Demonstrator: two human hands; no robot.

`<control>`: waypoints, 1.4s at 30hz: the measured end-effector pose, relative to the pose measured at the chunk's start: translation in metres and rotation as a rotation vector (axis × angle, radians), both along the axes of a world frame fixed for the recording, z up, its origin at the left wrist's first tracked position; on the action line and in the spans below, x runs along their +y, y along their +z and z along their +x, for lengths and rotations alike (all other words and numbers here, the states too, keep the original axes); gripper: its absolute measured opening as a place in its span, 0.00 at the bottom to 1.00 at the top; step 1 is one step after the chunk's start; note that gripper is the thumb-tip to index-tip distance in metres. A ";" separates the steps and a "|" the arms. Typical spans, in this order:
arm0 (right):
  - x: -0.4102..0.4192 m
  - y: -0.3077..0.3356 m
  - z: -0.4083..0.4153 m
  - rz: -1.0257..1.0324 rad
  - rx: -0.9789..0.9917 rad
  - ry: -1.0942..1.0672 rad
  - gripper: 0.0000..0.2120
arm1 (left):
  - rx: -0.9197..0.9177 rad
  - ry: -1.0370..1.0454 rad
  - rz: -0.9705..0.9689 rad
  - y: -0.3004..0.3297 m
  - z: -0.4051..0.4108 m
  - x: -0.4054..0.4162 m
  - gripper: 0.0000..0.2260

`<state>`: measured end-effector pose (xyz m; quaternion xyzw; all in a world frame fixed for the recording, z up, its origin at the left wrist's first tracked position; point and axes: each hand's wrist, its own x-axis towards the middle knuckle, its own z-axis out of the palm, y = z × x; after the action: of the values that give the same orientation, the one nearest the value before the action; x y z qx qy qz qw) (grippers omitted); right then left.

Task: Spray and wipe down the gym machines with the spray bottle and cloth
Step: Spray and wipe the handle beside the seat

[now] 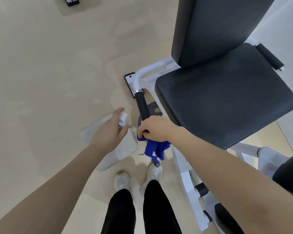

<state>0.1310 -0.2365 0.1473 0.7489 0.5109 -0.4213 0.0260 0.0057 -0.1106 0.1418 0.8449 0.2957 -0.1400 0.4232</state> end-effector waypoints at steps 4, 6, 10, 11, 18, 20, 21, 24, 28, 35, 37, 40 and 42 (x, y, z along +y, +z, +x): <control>-0.060 0.076 0.055 0.267 -0.161 -0.484 0.14 | -0.166 -0.208 -0.133 0.079 0.048 -0.026 0.25; -0.069 0.081 0.064 0.213 -0.194 -0.502 0.14 | -0.216 -0.268 -0.121 0.080 0.056 -0.026 0.24; -0.096 0.083 0.079 0.167 -0.251 -0.587 0.14 | -0.266 -0.323 -0.035 0.083 0.069 -0.038 0.23; -0.109 0.085 0.087 0.178 -0.278 -0.625 0.14 | -0.265 -0.347 -0.006 0.086 0.083 -0.045 0.22; -0.194 0.075 0.161 0.298 -0.404 -0.966 0.13 | -0.270 -0.554 0.087 0.088 0.198 -0.111 0.21; -0.216 0.068 0.188 0.324 -0.426 -1.096 0.13 | -0.249 -0.600 0.096 0.086 0.232 -0.134 0.24; -0.228 0.066 0.206 0.325 -0.429 -1.157 0.13 | -0.236 -0.630 0.113 0.086 0.252 -0.147 0.24; -0.263 0.062 0.262 0.360 -0.453 -1.325 0.14 | -0.240 -0.694 0.174 0.085 0.317 -0.186 0.21; -0.294 0.053 0.320 0.446 -0.491 -1.463 0.15 | -0.266 -0.763 0.271 0.086 0.399 -0.235 0.22; -0.338 0.034 0.378 0.473 -0.486 -1.564 0.13 | -0.229 -0.797 0.354 0.054 0.508 -0.312 0.25; -0.353 0.034 0.390 0.452 -0.481 -1.580 0.13 | -0.196 -0.807 0.392 0.046 0.528 -0.326 0.24; -0.367 0.032 0.396 0.410 -0.458 -1.583 0.14 | -0.165 -0.797 0.428 0.037 0.547 -0.338 0.22; -0.372 0.032 0.398 0.401 -0.459 -1.574 0.14 | -0.156 -0.792 0.431 0.033 0.557 -0.344 0.19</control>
<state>0.5291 -0.6084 0.1790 0.9439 -0.1128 -0.0553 -0.3053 0.5630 -0.4542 0.1751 0.9697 -0.0605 -0.1621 0.1725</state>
